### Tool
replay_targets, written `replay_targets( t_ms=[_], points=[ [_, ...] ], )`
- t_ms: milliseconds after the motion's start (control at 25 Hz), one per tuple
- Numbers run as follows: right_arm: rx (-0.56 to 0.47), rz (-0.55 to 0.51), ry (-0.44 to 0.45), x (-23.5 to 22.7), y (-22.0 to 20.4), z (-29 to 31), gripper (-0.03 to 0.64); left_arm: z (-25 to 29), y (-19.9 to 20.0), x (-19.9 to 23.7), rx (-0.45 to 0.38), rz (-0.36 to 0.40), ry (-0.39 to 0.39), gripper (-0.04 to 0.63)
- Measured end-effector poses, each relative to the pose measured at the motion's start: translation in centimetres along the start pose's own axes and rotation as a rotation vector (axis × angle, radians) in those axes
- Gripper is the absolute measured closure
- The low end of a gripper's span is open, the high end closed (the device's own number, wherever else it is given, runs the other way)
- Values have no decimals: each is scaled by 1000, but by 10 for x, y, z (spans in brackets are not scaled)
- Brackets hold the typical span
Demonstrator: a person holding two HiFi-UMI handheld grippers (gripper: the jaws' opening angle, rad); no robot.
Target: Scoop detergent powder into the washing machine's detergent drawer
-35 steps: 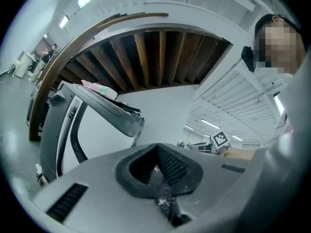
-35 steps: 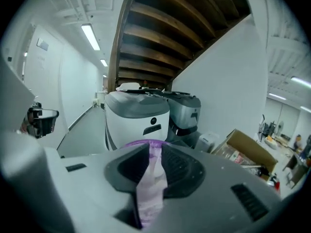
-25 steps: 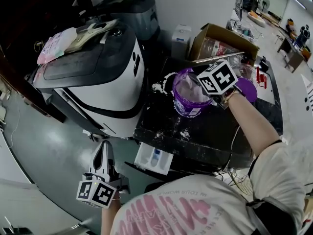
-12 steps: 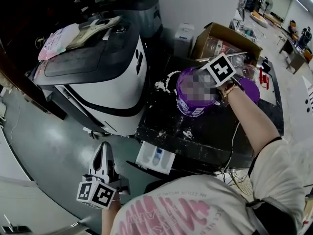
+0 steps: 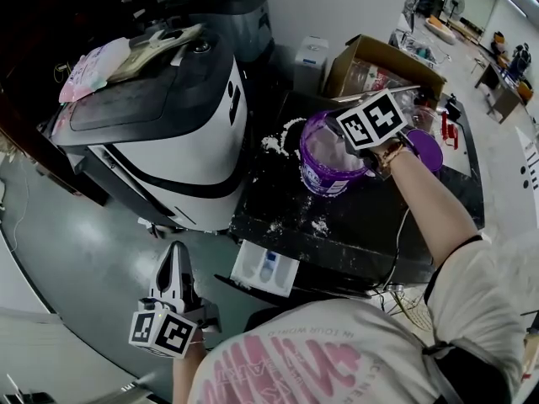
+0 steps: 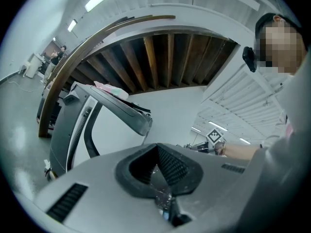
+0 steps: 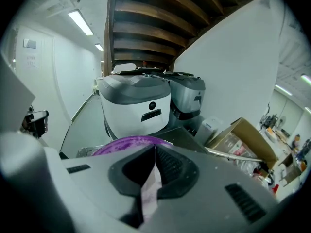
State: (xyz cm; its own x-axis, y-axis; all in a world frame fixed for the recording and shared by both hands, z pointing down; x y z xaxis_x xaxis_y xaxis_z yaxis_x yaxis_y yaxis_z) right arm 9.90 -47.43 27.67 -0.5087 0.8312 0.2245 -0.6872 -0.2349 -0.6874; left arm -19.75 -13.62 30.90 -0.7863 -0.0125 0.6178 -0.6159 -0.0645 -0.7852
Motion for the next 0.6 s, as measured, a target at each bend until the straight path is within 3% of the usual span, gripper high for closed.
replay_targets(
  t_ms=[600],
  points=[
    [-12,67,73,28,1,0,614,-6,-1,8,0,-24,-23,594]
  ],
)
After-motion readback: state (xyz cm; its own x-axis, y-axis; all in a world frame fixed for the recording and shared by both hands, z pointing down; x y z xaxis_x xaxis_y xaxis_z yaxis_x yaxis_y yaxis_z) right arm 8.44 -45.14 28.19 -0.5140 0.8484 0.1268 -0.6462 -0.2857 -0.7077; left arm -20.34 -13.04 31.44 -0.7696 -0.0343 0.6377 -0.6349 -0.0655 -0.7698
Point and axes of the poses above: the fingertips, and each gripper's own axes: z forward along the fingers, x to its left, y out of its top, the point moved 6 cm from there along -z, backward along the fingers, and after that the axes turned 10 degrees about -z, right-handed, at the moved point
